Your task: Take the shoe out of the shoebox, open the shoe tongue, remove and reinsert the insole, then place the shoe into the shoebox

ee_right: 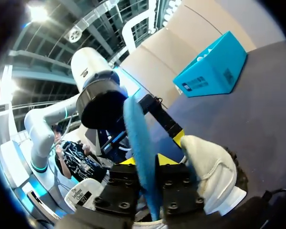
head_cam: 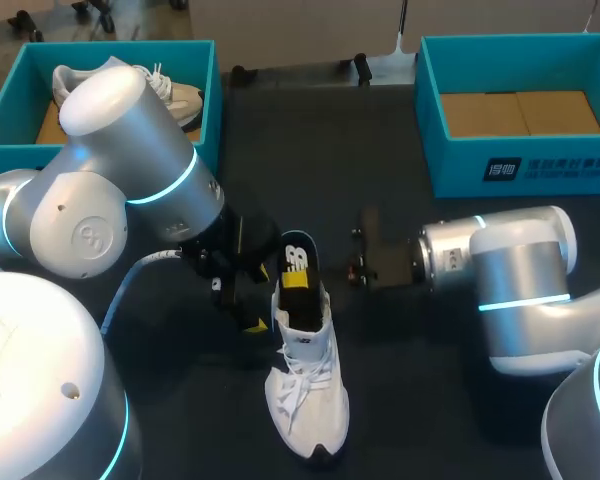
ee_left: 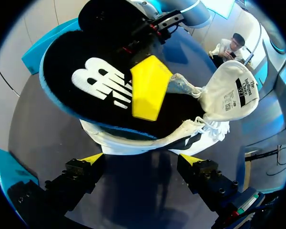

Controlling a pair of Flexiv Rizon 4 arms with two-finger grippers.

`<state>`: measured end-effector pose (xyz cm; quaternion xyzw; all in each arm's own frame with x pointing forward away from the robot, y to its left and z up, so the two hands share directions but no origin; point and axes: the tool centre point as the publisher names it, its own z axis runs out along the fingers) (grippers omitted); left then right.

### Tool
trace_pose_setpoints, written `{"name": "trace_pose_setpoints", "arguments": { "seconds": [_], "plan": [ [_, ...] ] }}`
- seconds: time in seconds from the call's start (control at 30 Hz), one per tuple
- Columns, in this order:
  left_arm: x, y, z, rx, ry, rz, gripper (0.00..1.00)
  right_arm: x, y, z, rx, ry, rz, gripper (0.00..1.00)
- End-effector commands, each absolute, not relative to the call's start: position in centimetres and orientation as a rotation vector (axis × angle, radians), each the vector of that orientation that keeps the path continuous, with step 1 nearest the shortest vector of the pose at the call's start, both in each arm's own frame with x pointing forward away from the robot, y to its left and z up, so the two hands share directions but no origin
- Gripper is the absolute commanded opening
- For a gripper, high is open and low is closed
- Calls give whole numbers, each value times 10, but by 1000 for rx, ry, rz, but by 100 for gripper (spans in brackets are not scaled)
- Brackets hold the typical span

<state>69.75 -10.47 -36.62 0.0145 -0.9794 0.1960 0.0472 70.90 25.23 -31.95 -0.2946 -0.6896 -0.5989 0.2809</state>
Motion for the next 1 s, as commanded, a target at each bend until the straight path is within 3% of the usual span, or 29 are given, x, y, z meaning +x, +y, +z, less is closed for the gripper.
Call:
{"name": "trace_pose_setpoints", "arguments": {
  "seconds": [0.03,0.83,0.93,1.0],
  "plan": [
    [697,-104,-367,43,-2988,598,100,718,253,-322,-806,-1831,-1586,0],
    [697,-104,-367,43,-2988,598,100,675,253,-348,-911,-1780,-1550,0],
    [697,-104,-367,43,-2988,598,100,677,254,-344,-884,-1796,-1564,44],
    [697,-104,-367,43,-2988,598,100,678,255,-342,-873,-1802,-1572,49]
  ]
}}
